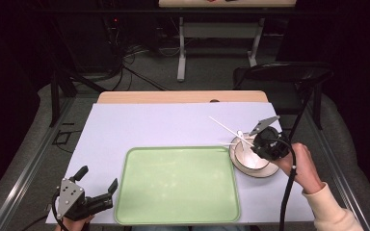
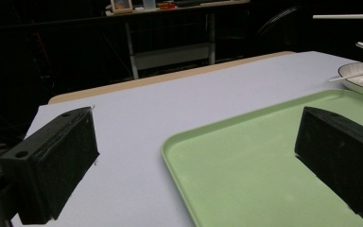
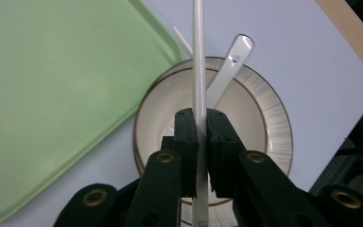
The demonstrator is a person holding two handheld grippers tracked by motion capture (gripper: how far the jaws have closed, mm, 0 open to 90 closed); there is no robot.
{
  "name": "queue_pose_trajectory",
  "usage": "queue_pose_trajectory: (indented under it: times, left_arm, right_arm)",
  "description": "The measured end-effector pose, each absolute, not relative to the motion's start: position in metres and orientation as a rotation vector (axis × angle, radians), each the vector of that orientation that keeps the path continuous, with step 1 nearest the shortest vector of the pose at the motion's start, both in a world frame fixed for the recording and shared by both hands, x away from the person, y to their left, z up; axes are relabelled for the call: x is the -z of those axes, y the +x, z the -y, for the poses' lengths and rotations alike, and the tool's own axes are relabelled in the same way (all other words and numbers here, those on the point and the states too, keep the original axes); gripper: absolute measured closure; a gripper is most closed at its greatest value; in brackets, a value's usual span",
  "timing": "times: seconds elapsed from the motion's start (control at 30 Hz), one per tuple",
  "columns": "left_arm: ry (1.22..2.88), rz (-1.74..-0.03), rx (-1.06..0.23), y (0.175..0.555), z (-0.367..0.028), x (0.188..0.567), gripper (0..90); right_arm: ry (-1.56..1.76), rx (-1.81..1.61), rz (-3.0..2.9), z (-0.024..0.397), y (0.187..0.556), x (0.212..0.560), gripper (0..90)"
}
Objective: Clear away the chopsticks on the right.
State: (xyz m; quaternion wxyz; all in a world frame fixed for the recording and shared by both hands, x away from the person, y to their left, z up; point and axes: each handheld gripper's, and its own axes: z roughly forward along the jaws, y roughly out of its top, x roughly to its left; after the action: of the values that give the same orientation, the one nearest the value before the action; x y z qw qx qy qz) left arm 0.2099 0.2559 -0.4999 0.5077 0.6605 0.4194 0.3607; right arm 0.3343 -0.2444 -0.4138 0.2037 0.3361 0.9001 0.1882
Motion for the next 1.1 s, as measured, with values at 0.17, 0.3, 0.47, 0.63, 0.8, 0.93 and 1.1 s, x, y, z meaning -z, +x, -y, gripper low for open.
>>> queue_pose_trajectory:
  times: [0.17,0.3,0.47,0.63,0.8,0.93,1.1]
  left_arm:
    - [1.593,-1.010,-0.869,0.210,-0.256,0.500,0.0]
    - [1.592,-1.010,-0.869,0.210,-0.256,0.500,0.0]
    - [1.592,-1.011,-0.870,0.210,-0.256,0.500,0.0]
    - [1.589,-1.013,-0.871,0.210,-0.256,0.500,0.0]
    - [1.590,-1.011,-0.871,0.210,-0.256,0.500,0.1]
    - [1.591,-1.008,-0.872,0.209,-0.256,0.500,0.0]
    - [1.591,-1.007,-0.872,0.209,-0.256,0.500,0.0]
  right_arm:
    - [0.914,-0.575,-2.532,0.227,0.320,0.420,83.6]
    - [0.910,-0.603,-2.548,0.219,0.315,0.427,83.6]
    - [0.902,-0.581,-2.589,0.205,0.311,0.440,83.6]
    - [0.927,-0.555,-2.635,0.192,0.308,0.457,83.5]
    - [0.993,-0.542,-2.644,0.187,0.303,0.470,83.5]
    - [1.081,-0.537,-2.638,0.186,0.299,0.480,83.5]
    - [1.172,-0.531,-2.624,0.187,0.297,0.492,83.4]
